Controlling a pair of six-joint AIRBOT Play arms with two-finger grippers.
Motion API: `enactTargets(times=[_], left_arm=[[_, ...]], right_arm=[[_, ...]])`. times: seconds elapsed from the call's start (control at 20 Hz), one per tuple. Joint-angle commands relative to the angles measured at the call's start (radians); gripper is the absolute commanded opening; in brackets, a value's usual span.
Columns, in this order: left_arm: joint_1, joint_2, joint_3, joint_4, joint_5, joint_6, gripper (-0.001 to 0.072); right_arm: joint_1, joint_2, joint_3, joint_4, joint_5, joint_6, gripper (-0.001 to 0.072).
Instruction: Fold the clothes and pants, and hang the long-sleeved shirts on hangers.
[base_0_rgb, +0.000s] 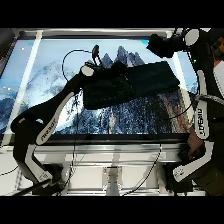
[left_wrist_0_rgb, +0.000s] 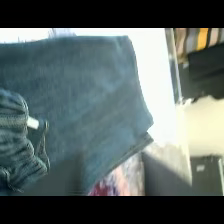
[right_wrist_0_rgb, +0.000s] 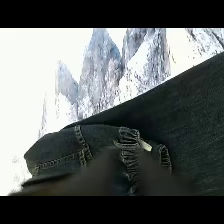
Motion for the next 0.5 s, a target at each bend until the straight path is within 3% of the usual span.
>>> enactTargets(times=[0.0, 0.1, 0.2, 0.3, 0.45], left_arm=[[0.103, 0.052, 0.001, -0.016, -0.085, 0.005, 0.0042], [0.207, 0.093, 0.001, -0.014, -0.193, 0.019, 0.0036], [0.314, 0.133, 0.0, 0.038, -0.325, 0.097, 0.0034], [0.406, 0.166, -0.004, 0.156, -0.497, 0.085, 0.0033], [0.497, 0.234, -0.108, 0.312, -0.632, 0.076, 0.0033]], right_arm=[[-0.024, 0.002, 0.0, 0.011, 0.019, -0.034, 0.0014], [-0.056, 0.002, 0.0, 0.089, 0.021, -0.137, 0.0011], [-0.113, 0.001, 0.0, 0.328, 0.076, -0.339, 0.001], [-0.187, -0.01, -0.001, 0.611, 0.197, -0.492, 0.001], [-0.278, -0.041, -0.016, 0.859, 0.317, -0.543, 0.0011]])
